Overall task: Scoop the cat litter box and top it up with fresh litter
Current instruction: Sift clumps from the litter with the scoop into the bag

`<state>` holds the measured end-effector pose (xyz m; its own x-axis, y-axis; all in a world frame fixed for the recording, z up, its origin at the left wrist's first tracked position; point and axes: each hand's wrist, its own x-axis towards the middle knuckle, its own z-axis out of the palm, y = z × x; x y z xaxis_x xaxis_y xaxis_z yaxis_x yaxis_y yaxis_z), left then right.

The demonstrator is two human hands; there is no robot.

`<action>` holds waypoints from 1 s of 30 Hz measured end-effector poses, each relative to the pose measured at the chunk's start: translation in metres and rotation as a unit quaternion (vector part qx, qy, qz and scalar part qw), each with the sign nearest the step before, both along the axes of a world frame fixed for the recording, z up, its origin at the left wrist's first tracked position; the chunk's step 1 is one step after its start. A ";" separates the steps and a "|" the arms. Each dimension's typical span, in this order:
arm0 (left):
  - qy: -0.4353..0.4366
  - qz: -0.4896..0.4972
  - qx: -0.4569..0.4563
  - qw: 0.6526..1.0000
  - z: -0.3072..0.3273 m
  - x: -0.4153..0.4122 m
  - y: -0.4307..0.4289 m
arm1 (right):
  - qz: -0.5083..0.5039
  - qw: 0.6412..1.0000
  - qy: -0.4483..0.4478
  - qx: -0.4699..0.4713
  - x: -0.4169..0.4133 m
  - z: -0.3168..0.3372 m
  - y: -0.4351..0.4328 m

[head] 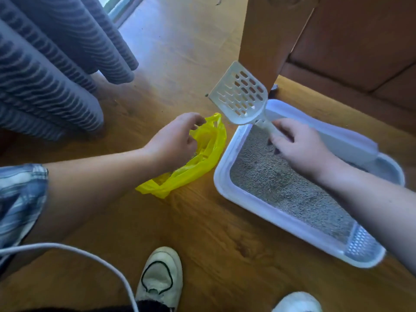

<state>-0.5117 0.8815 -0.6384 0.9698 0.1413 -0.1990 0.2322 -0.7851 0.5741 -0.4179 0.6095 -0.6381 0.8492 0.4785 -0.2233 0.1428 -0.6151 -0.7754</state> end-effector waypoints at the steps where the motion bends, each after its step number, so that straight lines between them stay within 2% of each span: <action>1: -0.019 -0.025 -0.009 0.999 0.002 0.009 -0.015 | -0.014 1.000 0.023 0.015 -0.003 0.002 -0.013; 5: -0.085 -0.114 -0.083 0.986 0.019 0.039 -0.081 | -0.109 0.976 0.150 0.111 -0.017 0.012 -0.058; 7: -0.056 -0.099 -0.155 0.981 0.024 0.047 -0.108 | -0.162 0.947 0.209 0.183 -0.023 0.015 -0.068; 8: -0.012 -0.082 -0.222 0.972 0.026 0.051 -0.127 | -0.190 0.928 0.238 0.215 -0.026 0.016 -0.076; 10: 0.118 -0.033 -0.387 0.914 0.023 0.055 -0.159 | -0.222 0.896 0.288 0.257 -0.033 0.018 -0.089; 12: 0.233 -0.014 -0.497 0.836 0.017 0.055 -0.178 | -0.206 0.903 0.288 0.243 -0.042 0.016 -0.096; 13: 0.264 -0.023 -0.514 0.816 0.012 0.055 -0.185 | -0.195 0.916 0.272 0.223 -0.047 0.015 -0.098; 15: 0.279 -0.036 -0.521 0.806 0.004 0.051 -0.194 | -0.187 0.934 0.245 0.179 -0.055 0.011 -0.099; 17: 0.273 -0.031 -0.506 0.817 -0.001 0.049 -0.200 | -0.170 0.951 0.227 0.125 -0.058 0.005 -0.101; 20: 0.258 -0.014 -0.472 0.843 -0.002 0.050 -0.202 | -0.084 0.986 0.139 -0.048 -0.051 0.000 -0.113; 21: 0.253 -0.015 -0.451 0.856 -0.001 0.052 -0.200 | -0.076 0.987 0.102 -0.099 -0.048 -0.001 -0.121; 23: 0.261 -0.036 -0.390 0.882 0.003 0.059 -0.193 | -0.113 0.985 0.027 -0.130 -0.040 -0.002 -0.143; 26: 0.264 -0.157 -0.182 0.934 0.013 0.069 -0.180 | -0.154 0.972 -0.077 -0.160 -0.031 -0.014 -0.186; 28: 0.269 -0.229 -0.056 0.934 0.023 0.077 -0.173 | -0.160 0.964 -0.113 -0.182 -0.034 -0.023 -0.207; 30: 0.295 -0.274 0.039 0.915 0.032 0.085 -0.167 | -0.148 0.959 -0.136 -0.198 -0.040 -0.032 -0.220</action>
